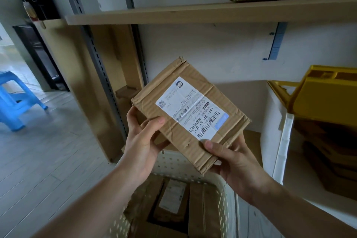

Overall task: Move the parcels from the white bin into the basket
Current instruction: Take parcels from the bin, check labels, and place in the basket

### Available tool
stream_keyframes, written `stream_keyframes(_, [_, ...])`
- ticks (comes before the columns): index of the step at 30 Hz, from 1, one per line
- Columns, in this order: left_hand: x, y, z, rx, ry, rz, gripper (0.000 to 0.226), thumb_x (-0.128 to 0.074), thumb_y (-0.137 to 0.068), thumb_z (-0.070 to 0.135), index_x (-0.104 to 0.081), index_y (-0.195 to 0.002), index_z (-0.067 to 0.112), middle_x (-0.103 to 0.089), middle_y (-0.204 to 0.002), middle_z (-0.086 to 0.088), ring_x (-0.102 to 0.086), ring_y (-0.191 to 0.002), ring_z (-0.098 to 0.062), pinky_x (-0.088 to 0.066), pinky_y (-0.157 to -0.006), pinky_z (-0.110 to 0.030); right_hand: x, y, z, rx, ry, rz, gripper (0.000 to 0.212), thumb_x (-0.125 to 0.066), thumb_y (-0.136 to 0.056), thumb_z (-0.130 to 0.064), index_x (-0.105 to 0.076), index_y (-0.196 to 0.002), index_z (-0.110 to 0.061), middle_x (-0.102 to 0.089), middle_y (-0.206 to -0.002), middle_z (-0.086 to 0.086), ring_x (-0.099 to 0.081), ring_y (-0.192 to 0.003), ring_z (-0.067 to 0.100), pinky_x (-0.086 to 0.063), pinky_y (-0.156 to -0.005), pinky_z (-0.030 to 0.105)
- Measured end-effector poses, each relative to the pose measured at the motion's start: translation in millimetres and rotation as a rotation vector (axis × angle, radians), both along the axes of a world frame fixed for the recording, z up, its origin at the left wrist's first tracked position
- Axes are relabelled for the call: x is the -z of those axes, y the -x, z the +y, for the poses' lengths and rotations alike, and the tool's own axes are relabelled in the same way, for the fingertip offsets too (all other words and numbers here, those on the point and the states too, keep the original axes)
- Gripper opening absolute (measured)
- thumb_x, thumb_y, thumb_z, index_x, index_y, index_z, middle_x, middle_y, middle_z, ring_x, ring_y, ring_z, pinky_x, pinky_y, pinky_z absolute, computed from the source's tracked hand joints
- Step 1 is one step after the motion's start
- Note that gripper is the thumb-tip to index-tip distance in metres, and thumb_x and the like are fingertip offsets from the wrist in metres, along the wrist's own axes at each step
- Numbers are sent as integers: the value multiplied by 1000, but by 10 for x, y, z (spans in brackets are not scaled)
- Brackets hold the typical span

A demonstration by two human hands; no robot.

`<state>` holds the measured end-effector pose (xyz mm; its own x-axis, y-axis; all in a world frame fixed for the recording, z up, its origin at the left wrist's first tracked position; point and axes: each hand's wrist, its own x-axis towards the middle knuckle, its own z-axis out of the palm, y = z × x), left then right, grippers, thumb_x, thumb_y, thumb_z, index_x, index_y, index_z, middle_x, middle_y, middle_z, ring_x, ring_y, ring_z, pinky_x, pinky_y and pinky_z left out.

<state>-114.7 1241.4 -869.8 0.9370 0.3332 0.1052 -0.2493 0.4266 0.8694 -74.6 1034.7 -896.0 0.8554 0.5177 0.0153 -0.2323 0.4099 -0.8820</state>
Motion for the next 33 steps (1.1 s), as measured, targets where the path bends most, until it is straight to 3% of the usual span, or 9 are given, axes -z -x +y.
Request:
stream_keyframes(6, [-99,38,-35,-16,23,12,60,-69,-77,19,-44,-131,31,-71,-118,-4,-69,-110,-28,-60,-80,-50,-78,-15,-78,20,8,-44,84,-83,-67,-9,-48,-137,-38,-71,-130,4,-73,-113,28,-62,-74,46])
stream_keyframes(9, [-166,48,49,-30,13,93,39,-64,-90,43,-64,-125,24,-68,-126,-11,-61,-125,-39,-48,-100,-68,-135,-48,-155,18,46,-120,84,-88,-71,-7,-48,-137,-40,-73,-127,1,-73,-113,27,-62,-75,48])
stream_keyframes(12, [-177,57,132,-14,-153,165,40,-59,-86,57,-76,-110,30,-75,-116,-3,-65,-114,-30,-37,-113,-66,-228,-95,-199,68,42,-139,81,-76,-74,-13,-46,-144,-41,-73,-127,2,-72,-115,25,-62,-84,50])
stream_keyframes(15, [-134,36,209,141,-375,181,78,-82,-65,63,-53,-129,30,-72,-116,5,-65,-114,-26,-38,-114,-53,-299,-217,-240,255,-18,-17,73,-75,-76,-20,-47,-144,-24,-72,-128,8,-73,-112,28,-63,-78,46])
stream_keyframes(18, [-11,22,160,395,-519,112,126,-94,-55,46,-14,-152,45,-61,-139,9,-60,-129,-15,-55,-96,-27,-361,-260,-235,404,-81,43,55,-76,-82,-22,-56,-133,-17,-72,-127,10,-70,-116,27,-58,-93,48])
stream_keyframes(20, [86,40,81,379,-536,51,129,-90,-59,28,-4,-154,43,-57,-142,10,-58,-130,-11,-55,-94,-22,-417,-228,-207,433,-84,-14,40,-71,-90,-14,-61,-129,-17,-75,-122,6,-71,-117,23,-54,-102,45])
stream_keyframes(27, [9,32,22,133,-58,66,96,-96,-47,45,-47,-127,23,-63,-130,-18,-66,-115,-33,-59,-89,-52,-461,-205,-163,431,5,-135,53,-71,-89,-11,-55,-139,-22,-74,-123,2,-71,-115,19,-56,-98,39])
stream_keyframes(30, [-35,64,11,107,-166,147,68,-81,-53,49,-47,-103,17,-64,-113,-13,-66,-104,-29,-60,-85,-49,-447,-212,-133,455,27,-119,47,-70,-92,-12,-57,-136,-19,-75,-121,3,-72,-114,21,-56,-100,43])
stream_keyframes(33, [-70,109,-10,143,-343,222,100,-89,-46,60,-51,-122,7,-68,-116,-16,-67,-108,-31,-57,-96,-51,-526,-235,-105,594,47,-146,45,-78,-89,-18,-61,-131,-17,-75,-122,3,-72,-113,21,-58,-99,46])
